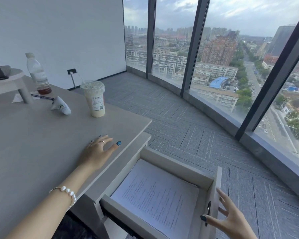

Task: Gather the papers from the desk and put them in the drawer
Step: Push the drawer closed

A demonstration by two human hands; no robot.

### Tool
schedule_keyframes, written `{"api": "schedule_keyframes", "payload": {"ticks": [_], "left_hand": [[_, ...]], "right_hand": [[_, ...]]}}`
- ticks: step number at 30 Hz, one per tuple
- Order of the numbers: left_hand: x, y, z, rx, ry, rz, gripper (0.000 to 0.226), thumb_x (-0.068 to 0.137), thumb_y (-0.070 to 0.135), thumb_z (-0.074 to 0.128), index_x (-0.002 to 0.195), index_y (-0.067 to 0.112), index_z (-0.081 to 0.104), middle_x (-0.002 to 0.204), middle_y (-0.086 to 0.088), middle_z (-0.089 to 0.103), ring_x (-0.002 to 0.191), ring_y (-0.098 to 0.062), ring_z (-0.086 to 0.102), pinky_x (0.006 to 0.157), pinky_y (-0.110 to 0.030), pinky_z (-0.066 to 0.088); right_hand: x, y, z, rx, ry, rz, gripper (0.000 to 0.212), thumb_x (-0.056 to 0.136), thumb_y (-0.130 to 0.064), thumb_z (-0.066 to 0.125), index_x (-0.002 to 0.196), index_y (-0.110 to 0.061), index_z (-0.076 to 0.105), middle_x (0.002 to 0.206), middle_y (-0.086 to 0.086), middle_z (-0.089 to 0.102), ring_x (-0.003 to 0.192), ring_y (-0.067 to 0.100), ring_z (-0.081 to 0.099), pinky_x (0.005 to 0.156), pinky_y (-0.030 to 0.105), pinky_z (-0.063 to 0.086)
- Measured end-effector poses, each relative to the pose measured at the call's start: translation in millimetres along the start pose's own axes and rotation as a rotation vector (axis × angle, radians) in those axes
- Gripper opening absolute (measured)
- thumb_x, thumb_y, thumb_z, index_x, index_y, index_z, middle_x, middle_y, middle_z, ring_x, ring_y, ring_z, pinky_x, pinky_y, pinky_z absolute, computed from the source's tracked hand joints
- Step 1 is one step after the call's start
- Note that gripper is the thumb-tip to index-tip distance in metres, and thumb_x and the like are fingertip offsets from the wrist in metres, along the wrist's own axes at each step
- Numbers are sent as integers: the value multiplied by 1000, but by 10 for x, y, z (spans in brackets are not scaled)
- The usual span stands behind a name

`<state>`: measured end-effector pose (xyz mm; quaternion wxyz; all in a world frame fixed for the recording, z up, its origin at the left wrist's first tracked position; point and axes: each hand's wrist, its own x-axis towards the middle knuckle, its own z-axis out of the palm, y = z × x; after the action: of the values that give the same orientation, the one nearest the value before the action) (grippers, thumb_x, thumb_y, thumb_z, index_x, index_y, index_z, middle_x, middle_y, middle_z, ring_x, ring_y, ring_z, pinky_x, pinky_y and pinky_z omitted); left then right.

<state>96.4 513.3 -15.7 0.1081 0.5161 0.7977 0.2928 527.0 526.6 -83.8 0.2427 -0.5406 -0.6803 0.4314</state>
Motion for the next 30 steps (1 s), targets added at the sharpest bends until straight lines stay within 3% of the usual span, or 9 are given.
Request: {"api": "schedule_keyframes", "payload": {"ticks": [4, 9, 12, 14, 18, 22, 25, 28, 30], "left_hand": [[-3, 13, -4, 1, 4, -1, 92, 60, 78, 32, 128, 21, 54, 149, 2, 41, 140, -15, 30, 116, -34, 19], [-4, 3, -5, 16, -3, -3, 87, 64, 77, 34, 128, 22, 54, 149, 3, 40, 140, -14, 29, 116, -33, 17], [-11, 3, -4, 17, -2, 0, 91, 62, 80, 29, 129, 22, 54, 149, 4, 41, 141, -13, 28, 116, -31, 15], [-9, -1, 2, 13, 6, 1, 90, 63, 79, 29, 129, 22, 54, 149, 5, 41, 141, -12, 28, 116, -31, 15], [-4, -30, 17, -2, 16, 2, 93, 61, 81, 25, 128, 24, 55, 148, 6, 41, 141, -10, 27, 116, -31, 14], [-15, -2, 6, -12, 17, 25, 94, 60, 80, 22, 127, 23, 55, 148, 4, 41, 141, -11, 27, 117, -30, 13], [-28, 9, -5, -27, 18, 25, 95, 60, 80, 21, 128, 23, 54, 149, 5, 40, 141, -10, 26, 117, -30, 11], [-26, 2, -6, -40, 4, 23, 100, 58, 86, 18, 129, 24, 52, 150, 6, 38, 141, -7, 24, 117, -28, 9], [-29, 8, -11, -43, 1, 24, 100, 58, 86, 18, 130, 24, 52, 150, 7, 38, 141, -6, 24, 117, -27, 9]], "right_hand": [[102, -24, 109, -3, -68, -109, 114, 31, -56, 87, 127, -51, 27, 151, -6, 22, 130, 8, 29, 101, 26, 40], [338, -124, 359, -54, -187, -207, 122, 32, -54, 89, 124, -73, 11, 147, -11, 10, 138, 10, 18, 100, 14, 34], [480, -238, 559, -78, -265, -247, 121, 30, -59, 87, 111, -83, 0, 148, -12, 1, 138, 7, 14, 104, 13, 30], [582, -317, 685, -75, -295, -265, 124, 31, -59, 86, 118, -78, -1, 150, -12, -2, 138, 7, 15, 105, 15, 30], [792, -458, 969, -60, -300, -236, 129, 36, -52, 87, 134, -51, 3, 150, -18, 0, 128, 9, 34, 100, 15, 37], [995, -592, 1270, -63, -282, -273, 130, 36, -65, 80, 139, -38, 4, 148, -18, 5, 130, 6, 31, 105, 17, 33], [1117, -718, 1474, -26, -298, -247, 133, 40, -62, 78, 145, -29, 4, 146, -17, 8, 126, 8, 37, 103, 15, 35], [1228, -835, 1661, 70, -286, -246, 115, 50, -51, 77, 144, -25, 16, 145, -15, 21, 123, 7, 42, 95, 5, 37], [1279, -923, 1771, 125, -292, -257, 98, 53, -45, 75, 135, -33, 24, 136, -28, 22, 122, 7, 43, 94, 3, 37]]}}
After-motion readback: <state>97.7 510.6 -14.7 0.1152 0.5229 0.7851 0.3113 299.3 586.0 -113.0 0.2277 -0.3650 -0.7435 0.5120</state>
